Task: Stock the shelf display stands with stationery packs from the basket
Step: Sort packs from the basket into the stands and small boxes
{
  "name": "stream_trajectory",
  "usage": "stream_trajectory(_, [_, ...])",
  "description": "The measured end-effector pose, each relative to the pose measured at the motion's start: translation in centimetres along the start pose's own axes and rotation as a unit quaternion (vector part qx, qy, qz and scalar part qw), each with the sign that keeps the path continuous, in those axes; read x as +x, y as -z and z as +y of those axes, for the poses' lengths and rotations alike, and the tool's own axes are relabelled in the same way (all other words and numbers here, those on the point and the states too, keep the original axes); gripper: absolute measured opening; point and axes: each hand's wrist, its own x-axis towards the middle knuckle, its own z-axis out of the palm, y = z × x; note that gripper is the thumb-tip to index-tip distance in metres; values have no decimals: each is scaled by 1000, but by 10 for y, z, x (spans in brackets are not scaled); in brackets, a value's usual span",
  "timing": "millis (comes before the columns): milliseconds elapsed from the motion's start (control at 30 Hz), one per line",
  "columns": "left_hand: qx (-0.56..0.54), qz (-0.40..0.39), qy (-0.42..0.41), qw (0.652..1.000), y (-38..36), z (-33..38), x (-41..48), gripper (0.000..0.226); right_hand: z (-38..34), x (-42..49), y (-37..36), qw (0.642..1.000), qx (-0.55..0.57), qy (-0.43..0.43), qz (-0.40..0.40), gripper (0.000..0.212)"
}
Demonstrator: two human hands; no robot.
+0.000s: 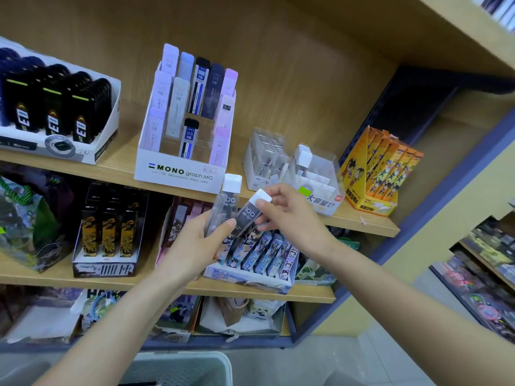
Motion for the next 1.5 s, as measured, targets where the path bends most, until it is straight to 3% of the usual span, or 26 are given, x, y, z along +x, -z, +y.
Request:
stream_trajectory(100, [14,-7,-18,1000,2,3,1,16,-8,-3,16,999,6,12,29,4])
stream_trajectory(167, [19,-15,-18,1000,3,5,1,18,-15,0,34,994,-13,46,102,10])
stream_trajectory(300, [24,-22,-18,999,4,4,0,19,-20,21,73,956,-113,135,233,6])
stream_trajectory(400, [25,-19,-20,999,3,7,-1,20,-13,41,90,942,-162,126,266,5])
stream_trajectory(767, [5,-24,-4,1000,4,9,-2,18,-1,77,98,953,-234,87,172,6])
stream_trajectory(900, [9,-27,1,1000,4,9,-2,21,6,83,95,940,-302,78,134,10])
stream_trajectory(1167, [18,-61,12,998,1,11,-3,19,23,88,89,910,-340,124,204,16])
stream_trajectory(1367, [26,-68,9,997,-2,12,-3,18,20,79,83,908,-338,120,217,25])
stream_trajectory(1500, [31,-71,12,997,0,10,-3,20,11,58,69,904,-301,168,251,21])
